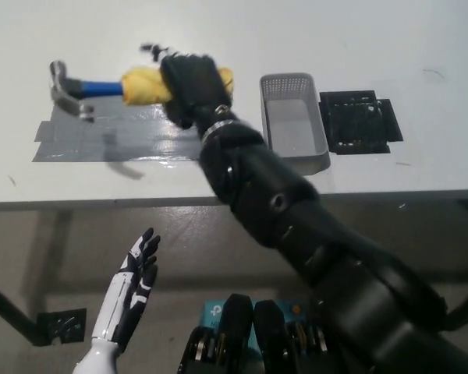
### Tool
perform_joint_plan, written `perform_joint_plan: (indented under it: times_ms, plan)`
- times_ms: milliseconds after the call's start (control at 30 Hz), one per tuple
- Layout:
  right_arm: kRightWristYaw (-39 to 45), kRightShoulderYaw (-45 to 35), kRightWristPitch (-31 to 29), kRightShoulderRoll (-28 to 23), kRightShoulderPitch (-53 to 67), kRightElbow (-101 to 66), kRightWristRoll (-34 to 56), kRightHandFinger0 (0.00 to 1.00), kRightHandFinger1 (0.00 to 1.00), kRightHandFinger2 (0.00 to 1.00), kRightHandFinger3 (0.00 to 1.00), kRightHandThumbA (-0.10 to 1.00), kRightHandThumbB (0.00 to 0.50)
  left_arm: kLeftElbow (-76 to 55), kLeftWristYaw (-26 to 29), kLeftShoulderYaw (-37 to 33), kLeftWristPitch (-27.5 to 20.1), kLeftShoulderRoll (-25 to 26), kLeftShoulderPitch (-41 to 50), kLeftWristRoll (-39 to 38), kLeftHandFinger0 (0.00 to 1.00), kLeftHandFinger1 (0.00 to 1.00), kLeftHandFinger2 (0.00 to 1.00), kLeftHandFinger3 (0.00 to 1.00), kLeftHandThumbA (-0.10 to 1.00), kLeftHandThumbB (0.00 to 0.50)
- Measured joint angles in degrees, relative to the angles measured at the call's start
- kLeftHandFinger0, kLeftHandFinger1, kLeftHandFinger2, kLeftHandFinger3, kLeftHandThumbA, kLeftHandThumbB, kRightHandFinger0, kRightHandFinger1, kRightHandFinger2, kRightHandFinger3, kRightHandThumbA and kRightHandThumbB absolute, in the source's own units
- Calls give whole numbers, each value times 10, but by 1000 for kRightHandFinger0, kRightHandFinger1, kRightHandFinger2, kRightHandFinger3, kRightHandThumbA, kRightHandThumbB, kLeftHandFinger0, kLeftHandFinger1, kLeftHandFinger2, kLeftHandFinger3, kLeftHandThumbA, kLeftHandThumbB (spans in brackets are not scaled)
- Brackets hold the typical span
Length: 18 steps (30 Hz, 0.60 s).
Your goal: The robot picks the hammer placed on top of the gray container with right hand and places it on the grey area of the desk
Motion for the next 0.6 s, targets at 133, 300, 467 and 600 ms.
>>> perform_joint_plan:
  times_ms: [133,300,467,600]
  plan:
    - [0,0,1,12,2,23,2,0,349,731,793,-100,120,0,0,-7,-2,0,0,2,1000,1000,1000,1000,930,123]
    - [1,1,6,14,13,38,5,0,335,734,793,-100,108,0,0,-19,-4,1,0,8,1000,1000,1000,1000,916,115]
    - [2,1,8,14,41,44,9,0,352,785,860,-100,103,-1,0,-24,-5,7,0,15,1000,1000,1000,1000,900,134]
    - [4,-3,12,14,59,51,15,0,344,765,821,-100,94,-3,0,-26,-4,10,0,20,1000,1000,1000,1000,889,137]
